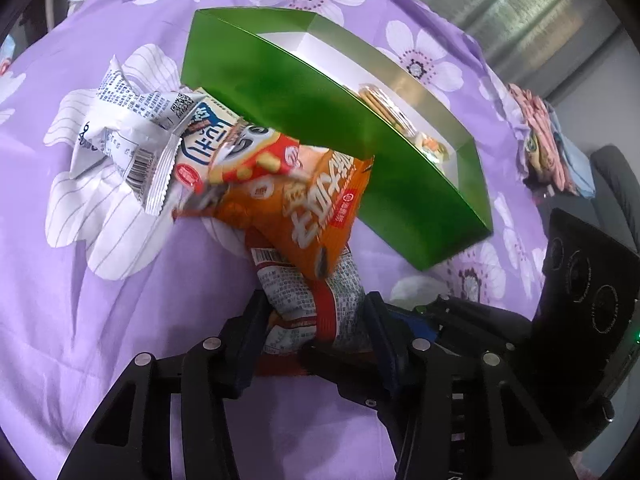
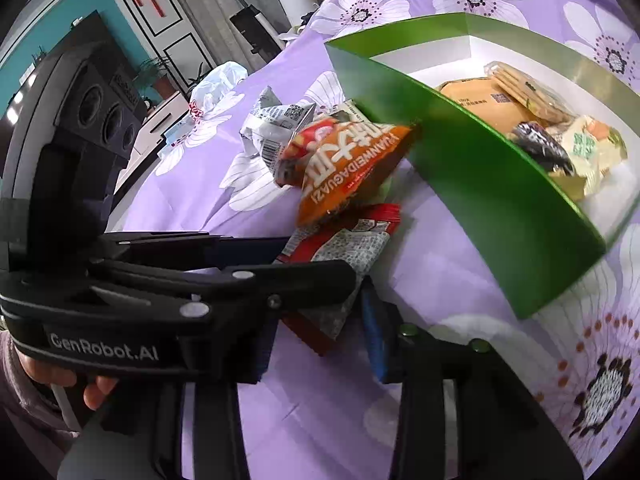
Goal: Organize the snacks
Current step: 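Close the left tool on the red-and-silver bag and lift it, then carry the red-and-silver bag over the green box with the left tool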
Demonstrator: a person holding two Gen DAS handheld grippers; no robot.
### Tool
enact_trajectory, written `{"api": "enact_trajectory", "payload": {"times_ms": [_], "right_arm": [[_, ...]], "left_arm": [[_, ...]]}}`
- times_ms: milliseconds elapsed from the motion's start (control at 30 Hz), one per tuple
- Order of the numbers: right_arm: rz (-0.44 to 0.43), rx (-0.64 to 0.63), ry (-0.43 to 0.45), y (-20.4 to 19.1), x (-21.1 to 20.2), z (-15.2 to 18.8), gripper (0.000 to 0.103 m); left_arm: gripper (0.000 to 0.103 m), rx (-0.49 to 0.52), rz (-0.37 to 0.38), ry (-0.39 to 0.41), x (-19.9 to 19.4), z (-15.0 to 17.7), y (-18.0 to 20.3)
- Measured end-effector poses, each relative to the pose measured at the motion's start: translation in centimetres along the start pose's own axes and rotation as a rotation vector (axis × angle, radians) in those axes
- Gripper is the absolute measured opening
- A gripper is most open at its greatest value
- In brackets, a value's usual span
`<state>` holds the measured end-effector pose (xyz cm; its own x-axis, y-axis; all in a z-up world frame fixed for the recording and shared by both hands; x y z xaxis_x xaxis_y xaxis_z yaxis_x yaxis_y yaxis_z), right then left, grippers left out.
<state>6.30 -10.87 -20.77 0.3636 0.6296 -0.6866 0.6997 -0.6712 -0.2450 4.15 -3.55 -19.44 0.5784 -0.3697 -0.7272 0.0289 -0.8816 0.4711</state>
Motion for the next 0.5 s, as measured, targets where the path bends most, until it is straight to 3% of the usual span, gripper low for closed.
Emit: {"api": "enact_trajectory", "payload": {"times_ms": [300, 500], "right_arm": [[0.025, 0.007, 0.033, -1.9, -3.0, 1.9, 0.037], [0.047, -0.012, 0.105, -3.2, -6.2, 1.8, 0.037]], "left_arm": [[0.049, 0.037, 0.031, -0.010, -2.7, 1.9, 2.0], [0.049, 0.102, 0.055, 0.048, -5.4, 1.7, 4.5]]}}
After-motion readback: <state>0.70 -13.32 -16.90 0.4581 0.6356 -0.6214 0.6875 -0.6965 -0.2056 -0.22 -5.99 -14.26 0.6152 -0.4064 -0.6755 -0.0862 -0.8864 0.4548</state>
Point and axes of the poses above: each gripper's, at about its wrist camera, not at the fingertips, and x roughly the way its jaws point, y to its right, z to its underside, the point moved 7 cm from there along x, roughly the way its jaws point, and after that the axes turned 5 degrees about y, right-handed, at the moved point
